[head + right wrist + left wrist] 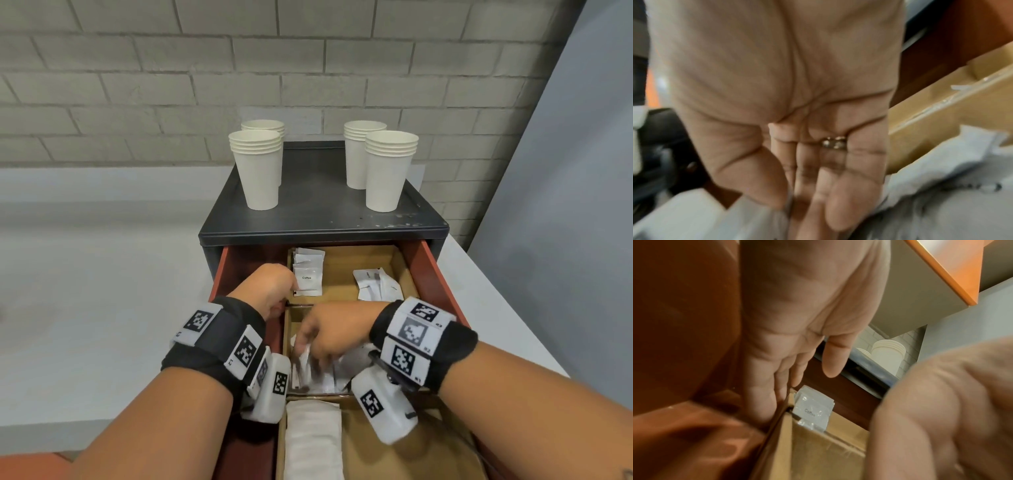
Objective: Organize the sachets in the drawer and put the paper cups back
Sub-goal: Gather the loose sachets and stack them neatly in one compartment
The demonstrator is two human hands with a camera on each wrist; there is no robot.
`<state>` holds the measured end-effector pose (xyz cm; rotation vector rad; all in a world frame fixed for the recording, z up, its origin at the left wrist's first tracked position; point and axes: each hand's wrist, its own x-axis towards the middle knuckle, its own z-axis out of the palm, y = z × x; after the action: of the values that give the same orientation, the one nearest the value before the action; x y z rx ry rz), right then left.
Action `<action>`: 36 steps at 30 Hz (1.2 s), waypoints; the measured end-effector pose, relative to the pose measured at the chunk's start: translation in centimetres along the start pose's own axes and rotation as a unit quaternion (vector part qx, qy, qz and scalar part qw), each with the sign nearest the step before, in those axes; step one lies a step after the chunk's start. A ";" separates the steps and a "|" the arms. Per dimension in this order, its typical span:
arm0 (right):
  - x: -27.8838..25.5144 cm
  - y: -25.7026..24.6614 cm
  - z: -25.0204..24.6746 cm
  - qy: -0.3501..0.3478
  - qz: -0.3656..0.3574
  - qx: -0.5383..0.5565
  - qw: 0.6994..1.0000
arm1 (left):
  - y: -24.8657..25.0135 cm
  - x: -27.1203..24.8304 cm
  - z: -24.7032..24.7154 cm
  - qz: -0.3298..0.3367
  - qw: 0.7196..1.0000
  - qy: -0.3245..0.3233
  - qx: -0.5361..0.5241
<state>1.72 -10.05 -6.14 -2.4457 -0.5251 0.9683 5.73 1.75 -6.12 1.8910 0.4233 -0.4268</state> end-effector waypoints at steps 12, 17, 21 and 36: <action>-1.7 2.5 -2.8 0.242 -0.062 0.299 0.921 | 0.3 -1.0 -0.2 0.038 0.990 -0.068 -0.121; -1.6 2.8 -2.9 0.291 -0.059 0.314 0.902 | -0.3 -0.9 -0.2 0.115 0.985 -0.112 -0.067; -1.2 3.1 -3.0 0.311 -0.038 0.314 0.896 | -0.5 -0.7 -0.5 0.131 0.984 -0.104 -0.068; 0.5 2.2 -3.3 0.266 0.019 0.377 0.887 | -0.6 0.1 0.1 0.155 0.985 -0.024 -0.072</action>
<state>4.76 -12.55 -5.47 -1.8672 0.0962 0.3542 5.54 1.85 -6.70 1.7637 0.1192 -0.2275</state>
